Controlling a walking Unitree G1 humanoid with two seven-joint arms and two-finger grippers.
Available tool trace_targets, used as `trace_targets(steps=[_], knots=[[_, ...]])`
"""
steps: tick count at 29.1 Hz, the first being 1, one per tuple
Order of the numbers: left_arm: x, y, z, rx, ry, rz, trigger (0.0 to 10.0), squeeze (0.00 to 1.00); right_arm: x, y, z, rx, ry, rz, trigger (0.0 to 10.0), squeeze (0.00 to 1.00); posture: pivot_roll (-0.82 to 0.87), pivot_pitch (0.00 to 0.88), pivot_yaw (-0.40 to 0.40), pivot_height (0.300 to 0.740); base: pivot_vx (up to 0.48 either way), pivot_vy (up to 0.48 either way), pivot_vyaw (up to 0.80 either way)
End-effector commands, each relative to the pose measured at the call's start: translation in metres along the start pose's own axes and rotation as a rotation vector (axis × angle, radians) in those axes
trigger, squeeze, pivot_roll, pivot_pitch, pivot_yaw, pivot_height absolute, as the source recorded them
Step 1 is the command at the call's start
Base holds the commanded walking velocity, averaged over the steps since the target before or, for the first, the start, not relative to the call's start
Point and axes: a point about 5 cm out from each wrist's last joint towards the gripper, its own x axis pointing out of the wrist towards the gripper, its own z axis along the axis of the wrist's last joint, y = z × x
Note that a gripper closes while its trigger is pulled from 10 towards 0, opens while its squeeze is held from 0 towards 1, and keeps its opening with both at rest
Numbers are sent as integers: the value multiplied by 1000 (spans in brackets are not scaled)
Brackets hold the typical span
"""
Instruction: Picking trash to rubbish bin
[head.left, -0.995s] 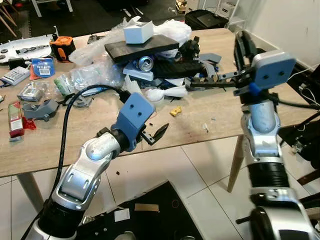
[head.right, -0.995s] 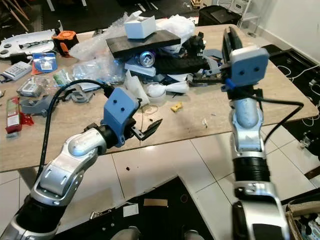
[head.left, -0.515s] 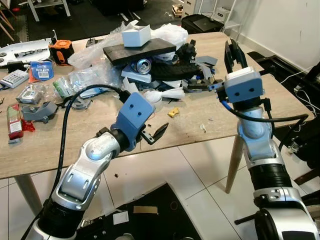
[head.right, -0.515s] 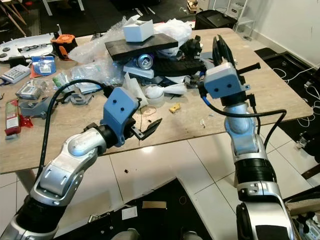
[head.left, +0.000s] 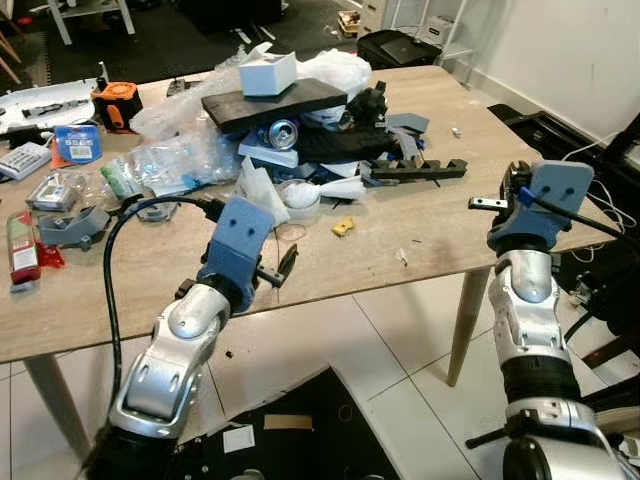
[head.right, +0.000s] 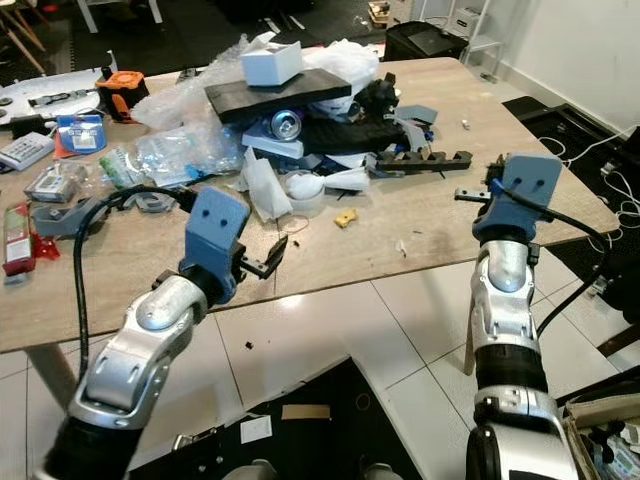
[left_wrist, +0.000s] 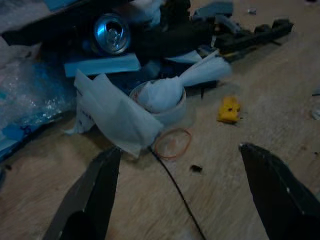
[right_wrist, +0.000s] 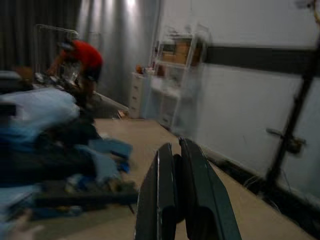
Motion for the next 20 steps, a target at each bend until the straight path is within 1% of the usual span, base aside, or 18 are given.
trace_targets(steps=[1,3,5,6,7,8,10,13,20], knots=[[-1,0,-2,-34,6,36,10000,0,-11,9,-2,20,12,19,10000,0,208,102,1,740,0,0,-800],[-1,-1,-2,-38,2,42,10000,0,-14,10,-3,34,21,13,10000,0,211,101,0,740,0,0,-800],[-1,0,-2,-53,6,66,10000,0,-15,12,-4,34,53,9,10000,0,211,101,0,740,0,0,-800],[-1,1,-3,-61,9,73,10000,0,-15,14,-3,13,52,19,10000,0,211,101,0,740,0,0,-800],[-2,2,-4,-61,10,78,10000,0,-16,17,0,-32,33,42,10000,0,208,99,1,740,0,0,-800],[-2,2,-4,-61,10,78,10000,0,-16,17,0,-32,33,42,10000,0,208,99,1,740,0,0,-800],[-2,3,-4,-68,12,80,10000,0,-18,22,5,-81,3,68,10000,0,208,99,1,740,0,0,-800],[-2,1,-3,-63,6,72,10000,0,-21,26,8,-97,-3,82,10000,0,213,97,6,740,0,0,-800],[-1,1,-2,-60,4,76,10000,0,-23,28,11,-104,-2,86,10000,0,213,97,6,740,0,0,-800]])
